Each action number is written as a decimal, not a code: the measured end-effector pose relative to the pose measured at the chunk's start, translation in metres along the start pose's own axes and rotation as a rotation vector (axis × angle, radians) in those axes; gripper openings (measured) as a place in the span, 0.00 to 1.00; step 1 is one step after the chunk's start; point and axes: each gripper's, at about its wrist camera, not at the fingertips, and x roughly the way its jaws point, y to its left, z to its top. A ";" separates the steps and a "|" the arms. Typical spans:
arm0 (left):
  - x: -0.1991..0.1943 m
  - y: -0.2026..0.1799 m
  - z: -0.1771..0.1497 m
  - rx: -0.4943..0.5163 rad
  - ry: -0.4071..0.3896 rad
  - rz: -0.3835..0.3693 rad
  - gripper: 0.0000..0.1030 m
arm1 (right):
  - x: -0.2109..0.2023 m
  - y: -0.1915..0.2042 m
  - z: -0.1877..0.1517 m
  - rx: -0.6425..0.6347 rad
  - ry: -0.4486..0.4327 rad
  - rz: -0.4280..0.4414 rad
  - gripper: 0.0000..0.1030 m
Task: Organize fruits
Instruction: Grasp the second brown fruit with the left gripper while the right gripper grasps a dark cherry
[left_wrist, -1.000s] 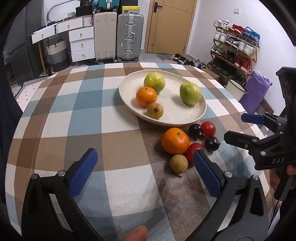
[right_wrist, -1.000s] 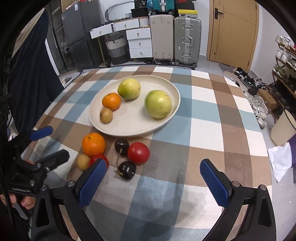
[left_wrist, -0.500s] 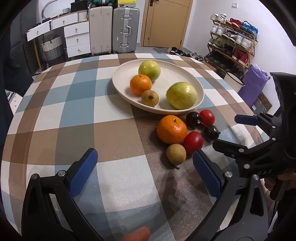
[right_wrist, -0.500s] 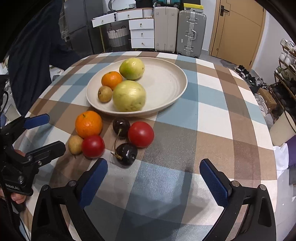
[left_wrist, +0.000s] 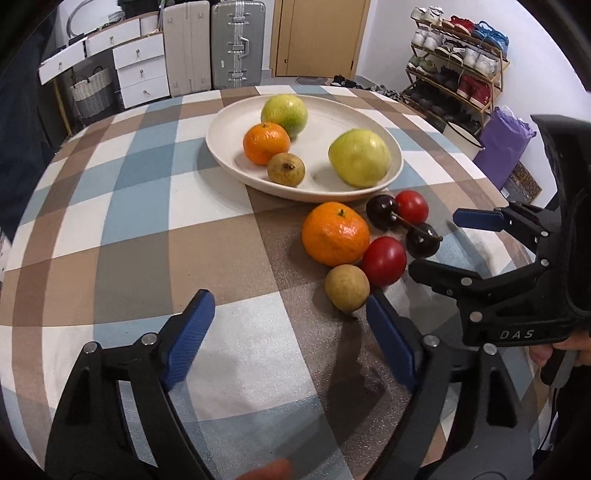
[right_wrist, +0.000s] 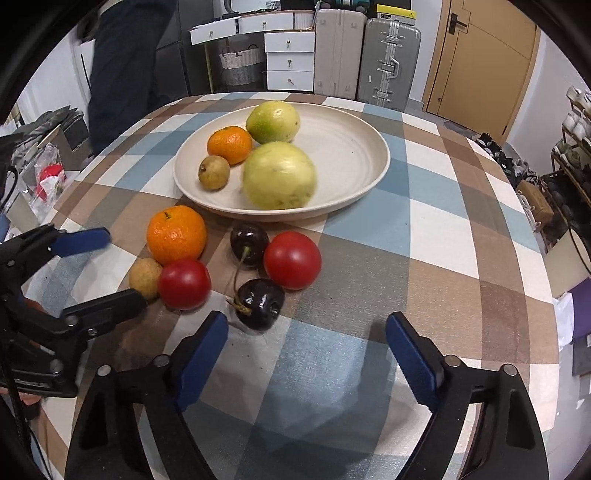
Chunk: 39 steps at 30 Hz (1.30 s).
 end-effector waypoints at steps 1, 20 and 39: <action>0.001 0.000 0.000 0.002 -0.002 -0.002 0.80 | 0.000 0.001 0.001 -0.004 -0.003 0.002 0.83; -0.001 -0.002 0.000 0.018 -0.025 -0.085 0.24 | -0.003 0.013 0.001 -0.022 -0.024 0.039 0.65; -0.015 0.008 0.002 -0.031 -0.077 -0.098 0.24 | -0.005 0.015 0.001 -0.010 -0.030 0.065 0.50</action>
